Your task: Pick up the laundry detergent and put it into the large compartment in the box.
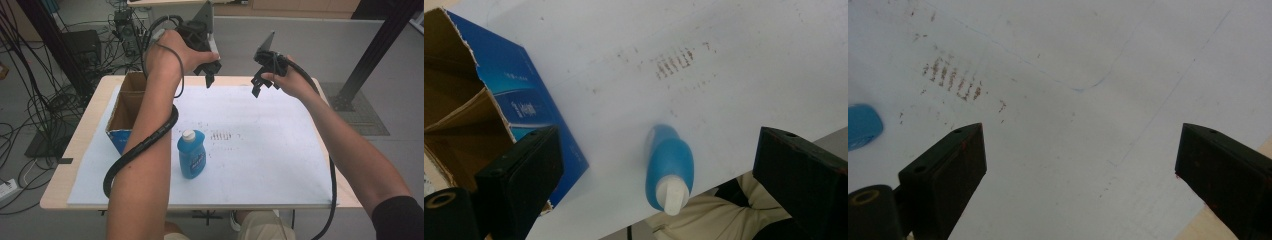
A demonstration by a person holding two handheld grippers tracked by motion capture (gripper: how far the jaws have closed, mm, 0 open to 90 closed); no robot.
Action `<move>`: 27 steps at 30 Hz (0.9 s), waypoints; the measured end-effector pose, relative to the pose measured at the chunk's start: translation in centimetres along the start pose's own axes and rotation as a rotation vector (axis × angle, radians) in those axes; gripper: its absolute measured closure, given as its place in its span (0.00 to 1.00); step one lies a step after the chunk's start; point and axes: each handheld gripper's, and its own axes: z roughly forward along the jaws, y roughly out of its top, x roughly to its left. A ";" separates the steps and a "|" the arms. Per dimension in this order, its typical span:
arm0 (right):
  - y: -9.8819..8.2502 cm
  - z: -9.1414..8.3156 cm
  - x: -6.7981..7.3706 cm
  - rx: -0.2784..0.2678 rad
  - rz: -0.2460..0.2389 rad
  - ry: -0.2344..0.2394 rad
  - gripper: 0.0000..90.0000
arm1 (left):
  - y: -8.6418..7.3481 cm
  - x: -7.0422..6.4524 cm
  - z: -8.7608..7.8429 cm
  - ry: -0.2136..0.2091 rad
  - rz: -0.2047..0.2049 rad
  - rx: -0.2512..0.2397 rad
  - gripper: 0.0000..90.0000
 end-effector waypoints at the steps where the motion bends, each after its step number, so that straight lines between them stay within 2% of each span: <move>1: 0.0 0.0 0.0 0.000 0.000 0.000 0.07 | 0.0 0.0 0.0 0.000 0.000 0.000 0.07; 27: -0.2 -0.2 0.0 -0.002 -0.002 -0.001 0.07 | -0.1 -0.1 0.2 -0.004 0.001 0.003 0.07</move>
